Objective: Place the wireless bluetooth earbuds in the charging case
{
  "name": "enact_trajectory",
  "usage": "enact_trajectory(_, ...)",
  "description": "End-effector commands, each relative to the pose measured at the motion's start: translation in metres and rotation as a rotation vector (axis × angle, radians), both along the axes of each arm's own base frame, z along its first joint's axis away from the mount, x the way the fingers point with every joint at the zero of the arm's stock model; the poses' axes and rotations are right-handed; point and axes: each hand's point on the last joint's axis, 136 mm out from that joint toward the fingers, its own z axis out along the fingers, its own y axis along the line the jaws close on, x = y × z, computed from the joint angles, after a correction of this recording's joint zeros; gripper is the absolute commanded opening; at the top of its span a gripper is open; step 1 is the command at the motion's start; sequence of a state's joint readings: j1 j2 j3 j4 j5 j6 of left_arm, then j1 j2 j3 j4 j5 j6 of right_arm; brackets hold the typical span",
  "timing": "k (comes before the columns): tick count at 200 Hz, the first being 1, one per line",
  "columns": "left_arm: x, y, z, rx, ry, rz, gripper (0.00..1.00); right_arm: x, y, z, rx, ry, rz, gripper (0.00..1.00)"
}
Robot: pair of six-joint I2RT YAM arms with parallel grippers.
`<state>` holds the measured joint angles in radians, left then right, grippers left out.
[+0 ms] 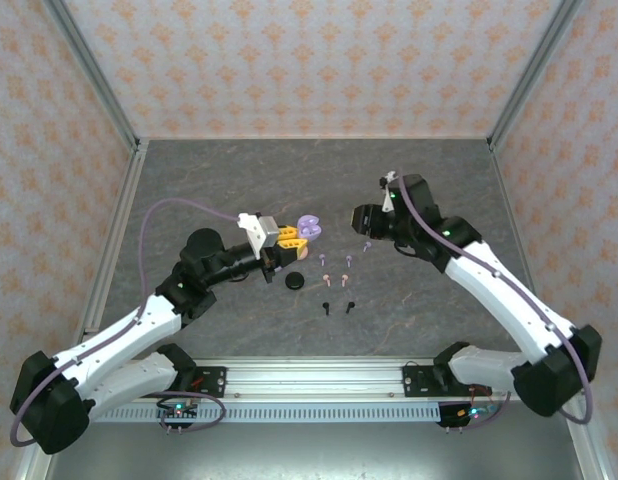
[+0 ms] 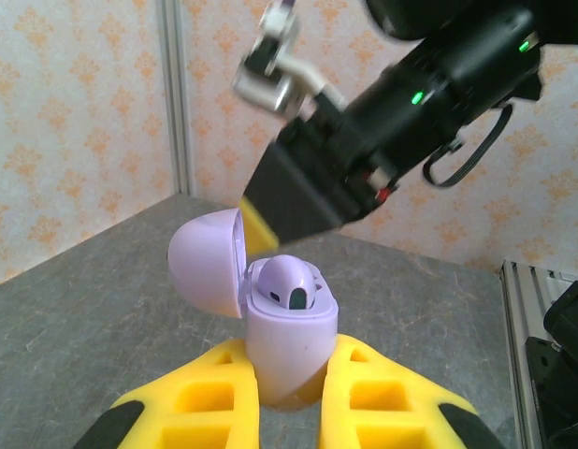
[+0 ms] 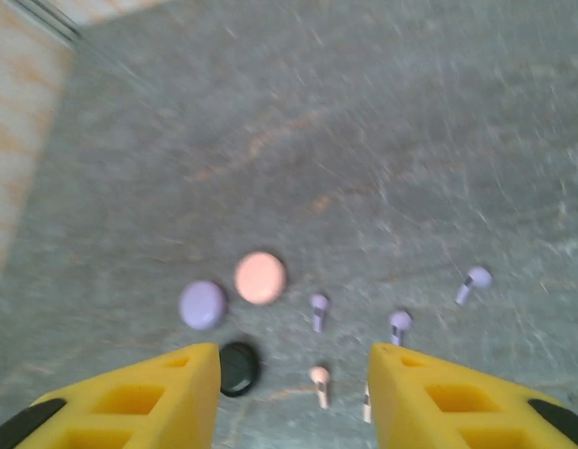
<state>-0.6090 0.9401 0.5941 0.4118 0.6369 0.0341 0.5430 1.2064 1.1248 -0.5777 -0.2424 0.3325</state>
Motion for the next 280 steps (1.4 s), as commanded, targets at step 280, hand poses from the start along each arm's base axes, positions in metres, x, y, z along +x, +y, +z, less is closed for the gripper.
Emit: enact_trajectory(280, -0.005, 0.005, 0.007, 0.007, -0.029, 0.021, 0.0, 0.076, -0.036, -0.2, -0.276, 0.386, -0.138, 0.45)
